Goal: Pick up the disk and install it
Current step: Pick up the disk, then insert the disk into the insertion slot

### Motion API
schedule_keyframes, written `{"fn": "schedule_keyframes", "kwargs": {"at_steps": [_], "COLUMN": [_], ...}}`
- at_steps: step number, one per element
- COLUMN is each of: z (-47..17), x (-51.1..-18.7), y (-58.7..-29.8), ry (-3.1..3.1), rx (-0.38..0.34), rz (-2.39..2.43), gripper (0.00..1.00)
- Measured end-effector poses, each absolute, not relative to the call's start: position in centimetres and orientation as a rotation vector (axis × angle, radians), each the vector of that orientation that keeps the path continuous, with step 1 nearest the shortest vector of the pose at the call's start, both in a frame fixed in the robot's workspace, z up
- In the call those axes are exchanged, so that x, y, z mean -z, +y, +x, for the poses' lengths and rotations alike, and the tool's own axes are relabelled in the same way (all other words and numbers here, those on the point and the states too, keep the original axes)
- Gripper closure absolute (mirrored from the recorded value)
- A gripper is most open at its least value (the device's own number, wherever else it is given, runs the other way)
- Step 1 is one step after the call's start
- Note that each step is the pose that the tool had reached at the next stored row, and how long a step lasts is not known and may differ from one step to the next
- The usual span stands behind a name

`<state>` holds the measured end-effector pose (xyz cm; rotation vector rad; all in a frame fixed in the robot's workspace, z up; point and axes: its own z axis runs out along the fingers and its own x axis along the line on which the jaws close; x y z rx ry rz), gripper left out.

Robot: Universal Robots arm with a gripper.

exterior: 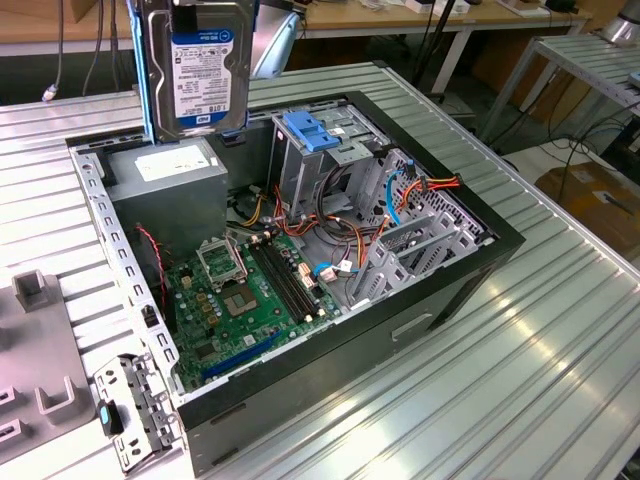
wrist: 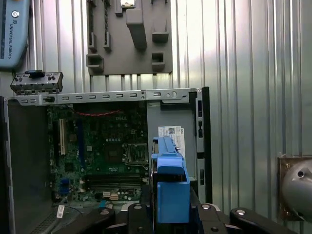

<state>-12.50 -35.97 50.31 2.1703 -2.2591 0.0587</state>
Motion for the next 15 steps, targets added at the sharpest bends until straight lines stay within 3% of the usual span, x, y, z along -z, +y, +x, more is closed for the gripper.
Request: {"fn": "schedule_keyframes", "kwargs": {"at_steps": [15], "z": [-12.4], "x": [-50.2], "y": [-37.1], "ry": [-2.277], "rx": [-0.084], "rz": [2.174], "gripper": [0.63]}}
